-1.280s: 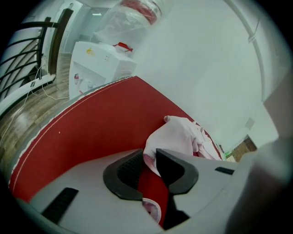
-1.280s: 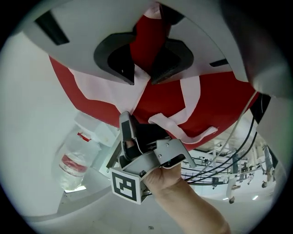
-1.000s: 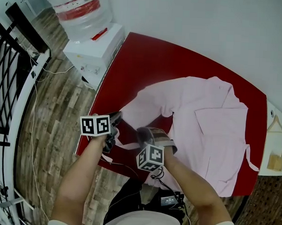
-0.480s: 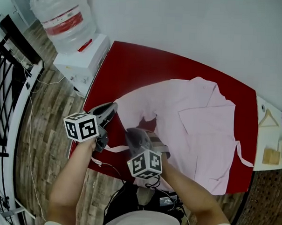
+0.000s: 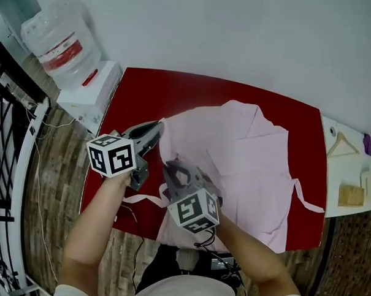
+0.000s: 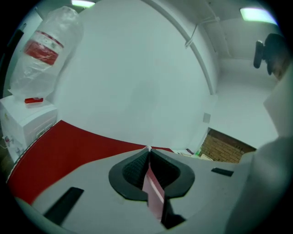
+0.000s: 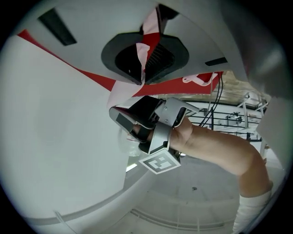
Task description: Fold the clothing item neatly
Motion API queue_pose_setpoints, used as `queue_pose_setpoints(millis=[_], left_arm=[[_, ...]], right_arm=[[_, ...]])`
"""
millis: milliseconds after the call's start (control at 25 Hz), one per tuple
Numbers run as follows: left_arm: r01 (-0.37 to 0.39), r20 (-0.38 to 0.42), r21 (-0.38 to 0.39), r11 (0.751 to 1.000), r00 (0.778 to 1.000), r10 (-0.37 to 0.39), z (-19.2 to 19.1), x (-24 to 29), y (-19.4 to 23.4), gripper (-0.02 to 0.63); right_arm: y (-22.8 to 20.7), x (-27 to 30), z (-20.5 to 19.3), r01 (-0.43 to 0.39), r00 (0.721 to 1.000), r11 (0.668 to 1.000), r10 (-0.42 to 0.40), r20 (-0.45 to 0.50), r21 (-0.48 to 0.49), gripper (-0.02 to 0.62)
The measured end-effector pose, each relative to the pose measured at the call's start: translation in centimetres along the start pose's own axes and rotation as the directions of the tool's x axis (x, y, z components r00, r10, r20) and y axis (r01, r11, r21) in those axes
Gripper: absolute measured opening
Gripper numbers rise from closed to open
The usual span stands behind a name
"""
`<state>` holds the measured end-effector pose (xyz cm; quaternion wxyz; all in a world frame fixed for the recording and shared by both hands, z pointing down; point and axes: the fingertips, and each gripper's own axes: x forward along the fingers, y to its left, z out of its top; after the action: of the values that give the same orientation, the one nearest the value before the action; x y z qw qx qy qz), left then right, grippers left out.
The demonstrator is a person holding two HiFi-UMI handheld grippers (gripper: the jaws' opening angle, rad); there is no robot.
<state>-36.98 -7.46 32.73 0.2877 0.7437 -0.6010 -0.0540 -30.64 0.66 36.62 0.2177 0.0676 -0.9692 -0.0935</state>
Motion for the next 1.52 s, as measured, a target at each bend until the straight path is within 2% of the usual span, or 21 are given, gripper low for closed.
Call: queue_pose_setpoints(millis=[360,760,1200,1520], left_arm=[[0.082,-0.033,0.076,0.994,0.996,-0.08,1.1,7.9,-7.4,0.018],[0.163,-0.109,0.114,0.98,0.983,-0.15,-1.5,16.5,-14.3,0.018],[0.17,-0.208,0.103,0.98,0.967,-0.146,-7.0,23.3,-16.2,0.018],[0.194,-0.286,0.111,0.975,0.946,-0.155,-12.0,27.7,-17.0,0.018]], right_arm=[[-7.3,-5.9,-2.5,0.106,0.994,0.991,-0.108,0.013,0.086,0.034],[-13.1,-11.5,-7.4,0.191,0.982,0.968,-0.19,-0.016,0.162,0.034],[-16.4,-14.0,-14.2,0.244,0.969,0.937,-0.226,-0.096,0.251,0.034],[-17.9,-15.3,-20.0,0.3,0.952,0.88,-0.253,-0.173,0.367,0.034]])
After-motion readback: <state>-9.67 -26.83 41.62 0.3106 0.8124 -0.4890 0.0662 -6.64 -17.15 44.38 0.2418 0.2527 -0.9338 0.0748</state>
